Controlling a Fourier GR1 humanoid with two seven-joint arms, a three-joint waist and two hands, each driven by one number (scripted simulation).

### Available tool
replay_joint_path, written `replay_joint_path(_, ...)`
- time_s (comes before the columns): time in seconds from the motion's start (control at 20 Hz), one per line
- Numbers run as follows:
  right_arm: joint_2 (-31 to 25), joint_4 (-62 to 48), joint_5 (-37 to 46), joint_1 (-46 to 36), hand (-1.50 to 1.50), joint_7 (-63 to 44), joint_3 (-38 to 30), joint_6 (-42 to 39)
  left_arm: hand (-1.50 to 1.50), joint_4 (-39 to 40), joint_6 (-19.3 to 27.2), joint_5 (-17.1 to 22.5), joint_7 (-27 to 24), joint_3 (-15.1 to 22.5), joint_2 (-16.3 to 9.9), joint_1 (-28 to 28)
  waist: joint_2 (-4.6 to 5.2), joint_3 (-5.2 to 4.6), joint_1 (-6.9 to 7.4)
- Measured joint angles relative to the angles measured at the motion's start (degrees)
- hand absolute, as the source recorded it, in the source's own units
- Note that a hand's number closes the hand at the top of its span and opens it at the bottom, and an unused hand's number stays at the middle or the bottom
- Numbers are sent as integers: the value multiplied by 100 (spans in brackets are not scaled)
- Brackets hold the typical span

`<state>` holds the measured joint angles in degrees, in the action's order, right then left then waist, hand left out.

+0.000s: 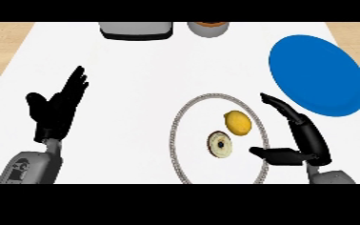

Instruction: Pick the cupcake from the placemat and place it in the plate

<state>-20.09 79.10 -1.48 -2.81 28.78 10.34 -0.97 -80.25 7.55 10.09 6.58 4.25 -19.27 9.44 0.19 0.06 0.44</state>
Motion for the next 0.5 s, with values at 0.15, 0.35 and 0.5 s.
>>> replay_joint_path(0.15,-96,-45,504,161,-150,198,241,55,0,55,-83,-4,21,-61,-22,-19,-9,-2,-25)
replay_joint_path(0.35,-227,272,973,158,-150,-286,438,43,0,136,-131,-35,117,-166,-9,74,-18,-6,-47)
replay_joint_path(0.5,-340,613,1213,255,-150,-622,474,-79,0,201,-184,-87,126,-236,47,130,-22,-8,-57)
